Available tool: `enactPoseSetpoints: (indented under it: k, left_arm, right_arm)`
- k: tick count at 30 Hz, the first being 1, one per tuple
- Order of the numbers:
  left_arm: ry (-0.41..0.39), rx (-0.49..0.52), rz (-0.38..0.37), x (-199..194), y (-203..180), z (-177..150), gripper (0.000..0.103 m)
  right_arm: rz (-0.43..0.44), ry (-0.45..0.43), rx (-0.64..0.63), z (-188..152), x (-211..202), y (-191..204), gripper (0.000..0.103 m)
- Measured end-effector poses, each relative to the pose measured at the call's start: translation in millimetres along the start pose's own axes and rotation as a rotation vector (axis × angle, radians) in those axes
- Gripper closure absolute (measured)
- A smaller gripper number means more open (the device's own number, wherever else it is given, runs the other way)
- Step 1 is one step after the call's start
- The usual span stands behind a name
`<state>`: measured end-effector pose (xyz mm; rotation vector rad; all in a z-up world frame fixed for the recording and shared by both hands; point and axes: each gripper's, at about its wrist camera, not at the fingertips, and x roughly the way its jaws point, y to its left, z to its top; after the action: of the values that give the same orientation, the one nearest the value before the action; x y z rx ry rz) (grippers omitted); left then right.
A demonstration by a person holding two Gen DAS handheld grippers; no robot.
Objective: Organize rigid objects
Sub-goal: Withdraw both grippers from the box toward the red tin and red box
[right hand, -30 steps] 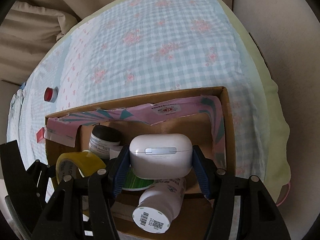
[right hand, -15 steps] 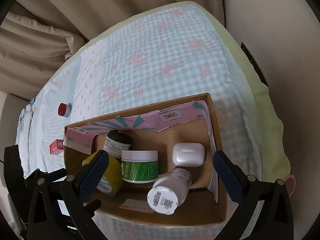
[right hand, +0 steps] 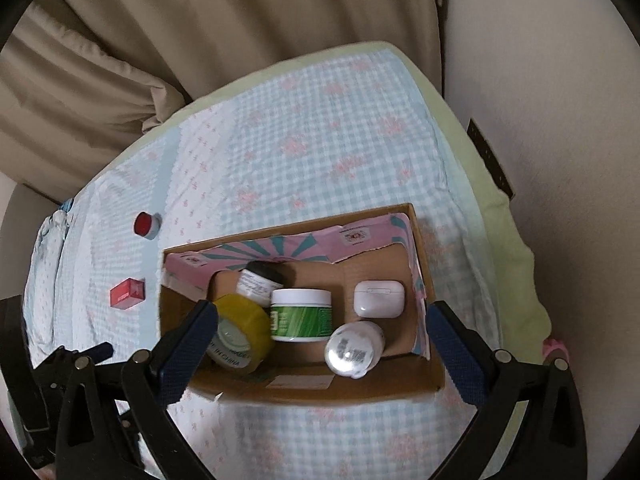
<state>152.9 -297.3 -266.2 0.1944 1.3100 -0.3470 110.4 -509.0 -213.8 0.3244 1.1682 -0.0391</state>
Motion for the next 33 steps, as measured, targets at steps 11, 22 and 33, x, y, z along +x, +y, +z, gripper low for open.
enactPoseSetpoints:
  k: [11,22,33]
  left_arm:
    - [-0.142,-0.090,-0.013,-83,92,-35,0.000]
    - [-0.252,-0.038,-0.037,-130,207,-49,0.000]
    - [-0.206,0.196,-0.082,-96,302,-26,0.000]
  right_arm:
    - [0.015,-0.057,-0.103,-15,-61,92,0.000]
    - [-0.037,-0.089,-0.181,-21,-75,224,0.000]
    - [-0.133,-0.096,-0.161,-9,-34,316,0.000]
